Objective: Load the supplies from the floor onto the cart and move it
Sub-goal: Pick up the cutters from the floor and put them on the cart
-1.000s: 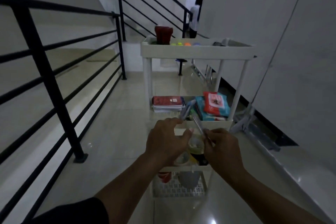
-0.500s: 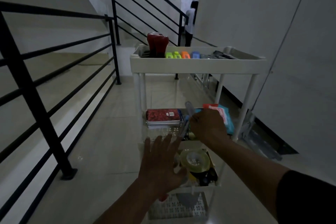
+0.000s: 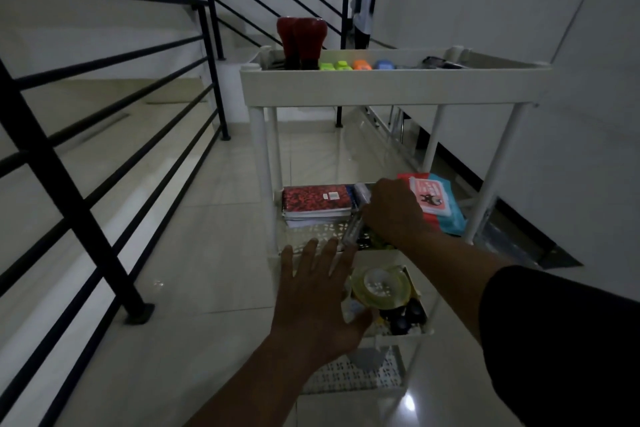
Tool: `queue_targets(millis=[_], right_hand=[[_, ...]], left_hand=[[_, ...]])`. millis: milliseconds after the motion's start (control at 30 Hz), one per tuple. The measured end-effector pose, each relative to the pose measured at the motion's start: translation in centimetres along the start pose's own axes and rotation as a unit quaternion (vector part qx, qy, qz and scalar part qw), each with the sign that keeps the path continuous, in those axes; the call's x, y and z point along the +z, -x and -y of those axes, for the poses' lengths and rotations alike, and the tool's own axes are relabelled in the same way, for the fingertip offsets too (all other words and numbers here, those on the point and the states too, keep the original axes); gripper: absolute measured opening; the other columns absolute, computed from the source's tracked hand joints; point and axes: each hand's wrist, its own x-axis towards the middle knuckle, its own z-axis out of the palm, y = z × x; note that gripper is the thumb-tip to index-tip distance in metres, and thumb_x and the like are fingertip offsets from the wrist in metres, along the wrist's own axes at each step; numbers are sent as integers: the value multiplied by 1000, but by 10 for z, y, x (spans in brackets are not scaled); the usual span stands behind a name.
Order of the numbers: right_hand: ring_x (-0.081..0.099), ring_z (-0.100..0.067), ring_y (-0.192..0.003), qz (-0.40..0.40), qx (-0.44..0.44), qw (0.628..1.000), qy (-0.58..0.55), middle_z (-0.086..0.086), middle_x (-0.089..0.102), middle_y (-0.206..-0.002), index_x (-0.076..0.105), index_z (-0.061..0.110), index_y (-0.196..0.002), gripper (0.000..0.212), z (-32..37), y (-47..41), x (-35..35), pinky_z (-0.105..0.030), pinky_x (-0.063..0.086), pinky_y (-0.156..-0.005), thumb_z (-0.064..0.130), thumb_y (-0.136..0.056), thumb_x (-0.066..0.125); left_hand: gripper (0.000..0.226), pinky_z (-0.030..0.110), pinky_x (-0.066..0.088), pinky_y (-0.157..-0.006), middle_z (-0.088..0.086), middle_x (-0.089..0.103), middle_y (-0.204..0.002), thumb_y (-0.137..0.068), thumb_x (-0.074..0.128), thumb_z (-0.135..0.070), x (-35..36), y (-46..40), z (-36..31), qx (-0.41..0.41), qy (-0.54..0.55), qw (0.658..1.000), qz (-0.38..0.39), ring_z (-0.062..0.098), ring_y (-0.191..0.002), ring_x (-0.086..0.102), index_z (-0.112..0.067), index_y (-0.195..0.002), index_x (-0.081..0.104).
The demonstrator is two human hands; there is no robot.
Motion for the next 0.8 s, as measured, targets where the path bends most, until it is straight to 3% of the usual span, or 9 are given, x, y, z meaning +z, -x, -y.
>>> queue_targets(millis=[200,267,367,433,500,600,700,800], right_hand=[[62,-24,-90,58,-29,997,50,-10,66,-98,59,13,-106,26,-5,3,-5,-35,51,-82,30,-99,41],[62,-26,-86,17,-25,998,63,-13,64,-93,63,10,-97,24,-7,9,-18,-35,49,-75,28,-97,46],[58,-18,-80,-80,7,996,-28,-8,60,-95,67,14,-88,22,-13,27,-37,-31,50,-74,24,-96,50],[53,-5,-73,-170,28,980,-101,-2,57,-96,70,14,-92,21,-22,46,-47,-16,47,-66,26,-96,52],[51,0,-71,-242,9,959,-149,-1,55,-97,67,12,-100,20,-33,71,-57,-7,43,-57,26,-95,54],[51,1,-80,-318,14,924,-211,-8,53,-105,56,9,-107,17,-52,104,-61,-2,43,-62,16,-91,56],[50,-7,-96,-296,159,871,-359,-13,43,-126,40,19,-131,57,-68,118,-54,-11,50,-63,-6,-83,56],[46,-20,-123,-143,265,835,-460,-10,30,-150,22,31,-147,78,-74,126,-47,-42,54,-90,-4,-85,55]], left_hand=[[93,55,-7,-117,-4,18,-161,-72,32,-82,-5,-1,-2,-10,1,1000,17,25,-148,10,-38,-151,9],[93,53,-12,-115,-5,10,-163,-71,25,-81,-8,-1,-1,-14,5,999,33,23,-149,2,-39,-151,1],[91,52,-15,-116,-4,7,-163,-75,27,-76,-17,0,-3,3,40,999,18,19,-149,-5,-35,-152,3],[78,54,6,-119,3,29,-157,-82,46,-60,-27,8,-3,19,108,993,-55,23,-148,11,-23,-148,31],[54,52,34,-109,9,53,-135,-81,59,-42,-32,20,0,6,161,970,-182,28,-135,38,-12,-126,56],[47,42,47,-86,8,49,-114,-76,66,-35,-34,37,2,-99,222,919,-309,25,-108,47,-12,-114,51],[74,46,48,-95,9,39,-132,-76,76,-30,-30,42,7,-235,373,850,-289,22,-117,45,-14,-136,35],[95,49,36,-112,0,23,-156,-79,76,-28,-26,39,13,-249,471,825,-191,22,-139,32,-30,-151,14]])
